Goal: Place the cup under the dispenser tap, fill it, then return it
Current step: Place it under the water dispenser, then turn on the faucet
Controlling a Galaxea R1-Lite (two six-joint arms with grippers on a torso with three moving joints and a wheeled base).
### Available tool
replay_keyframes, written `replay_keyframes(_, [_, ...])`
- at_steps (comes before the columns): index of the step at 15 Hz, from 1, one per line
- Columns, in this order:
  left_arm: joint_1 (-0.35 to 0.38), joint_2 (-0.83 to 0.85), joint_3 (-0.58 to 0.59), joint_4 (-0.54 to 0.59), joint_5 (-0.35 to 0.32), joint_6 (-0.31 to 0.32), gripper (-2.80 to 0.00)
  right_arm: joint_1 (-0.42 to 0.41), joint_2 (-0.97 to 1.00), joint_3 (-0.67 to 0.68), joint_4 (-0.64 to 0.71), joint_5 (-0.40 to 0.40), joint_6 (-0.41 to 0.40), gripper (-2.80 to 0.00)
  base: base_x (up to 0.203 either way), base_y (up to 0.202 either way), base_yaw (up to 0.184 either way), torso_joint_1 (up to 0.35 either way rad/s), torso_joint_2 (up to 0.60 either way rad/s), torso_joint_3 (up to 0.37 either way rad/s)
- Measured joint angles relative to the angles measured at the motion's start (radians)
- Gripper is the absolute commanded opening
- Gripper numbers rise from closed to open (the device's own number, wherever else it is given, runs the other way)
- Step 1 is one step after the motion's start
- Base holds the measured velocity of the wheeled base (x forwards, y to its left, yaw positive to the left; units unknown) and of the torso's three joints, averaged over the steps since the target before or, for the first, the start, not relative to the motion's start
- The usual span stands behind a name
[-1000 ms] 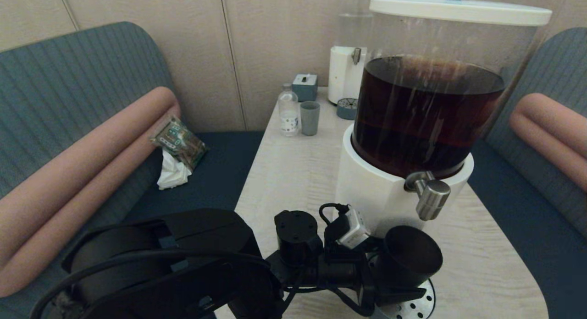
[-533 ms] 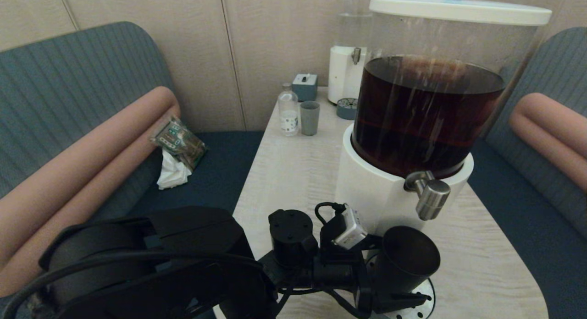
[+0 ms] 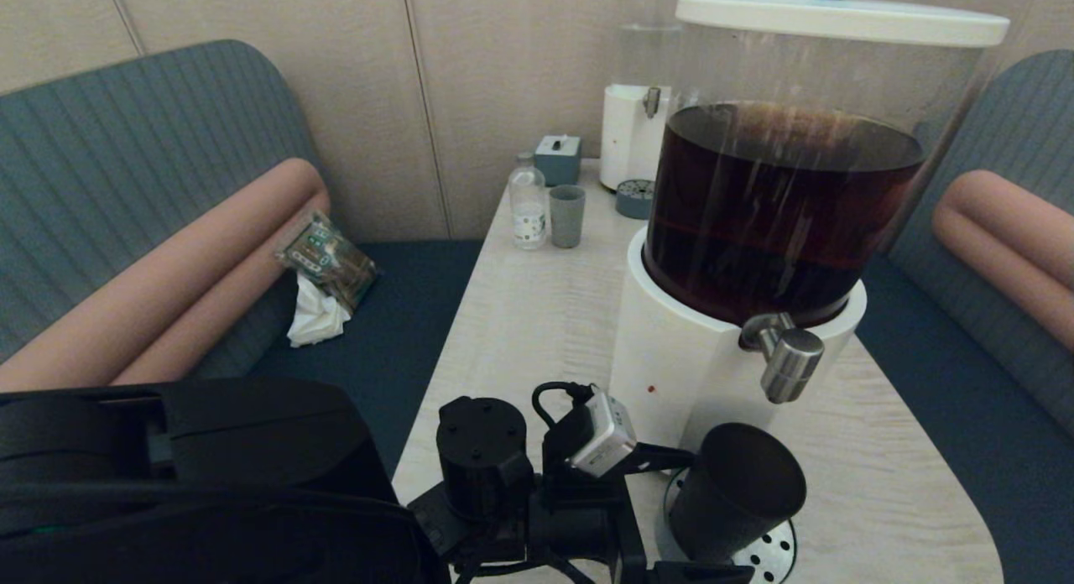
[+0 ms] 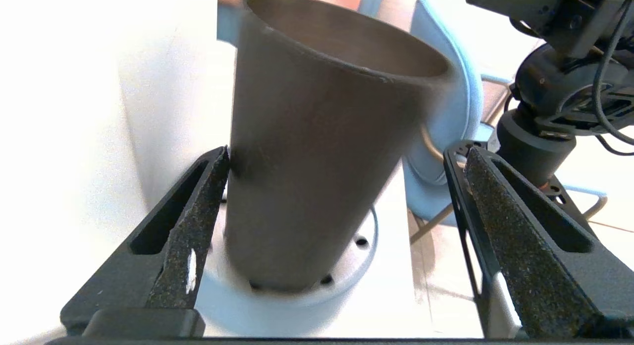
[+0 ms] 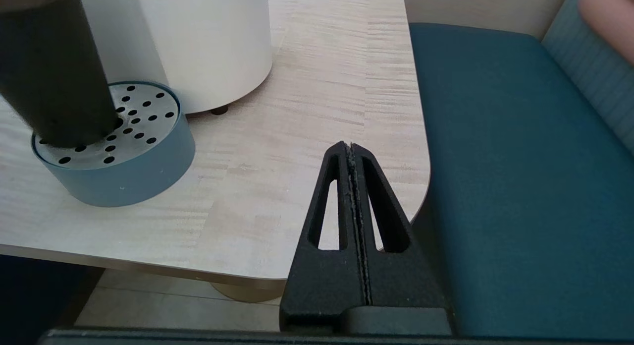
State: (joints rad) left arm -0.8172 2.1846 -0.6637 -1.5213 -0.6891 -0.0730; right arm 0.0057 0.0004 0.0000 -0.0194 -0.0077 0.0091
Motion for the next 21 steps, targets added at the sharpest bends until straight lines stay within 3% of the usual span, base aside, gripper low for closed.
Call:
replay_keyframes(8, [0.001,-0.048,0.061,-0.001,0.011,-0.001,0.00,0.000,0.000,0.000,0.000,0.000,0.000,-2.80,0.000,0.000,0.000,0.000,0.00,0.000])
replay_keyframes(17, [0.033,-0.136,0.234,-0.001,0.035,-0.003,0.00,0.000,0.000,0.000,0.000,0.000,0.000,-2.80,0.000,0.000,0.000,0.000,0.00,0.000])
replay_keyframes(18, [0.035,-0.150,0.254,0.000,0.035,-0.004,-0.27,0.000,0.000,0.000,0.000,0.000,0.000,-2.80,0.000,0.000,0.000,0.000,0.00,0.000])
replay_keyframes(19, [0.036,-0.160,0.269,0.000,0.035,-0.004,-2.80,0.000,0.000,0.000,0.000,0.000,0.000,-2.80,0.000,0.000,0.000,0.000,0.00,0.000])
replay_keyframes(21, [0.036,-0.173,0.282,-0.001,0.035,-0.020,-2.80,0.000,0.000,0.000,0.000,0.000,0.000,-2.80,0.000,0.000,0.000,0.000,0.00,0.000])
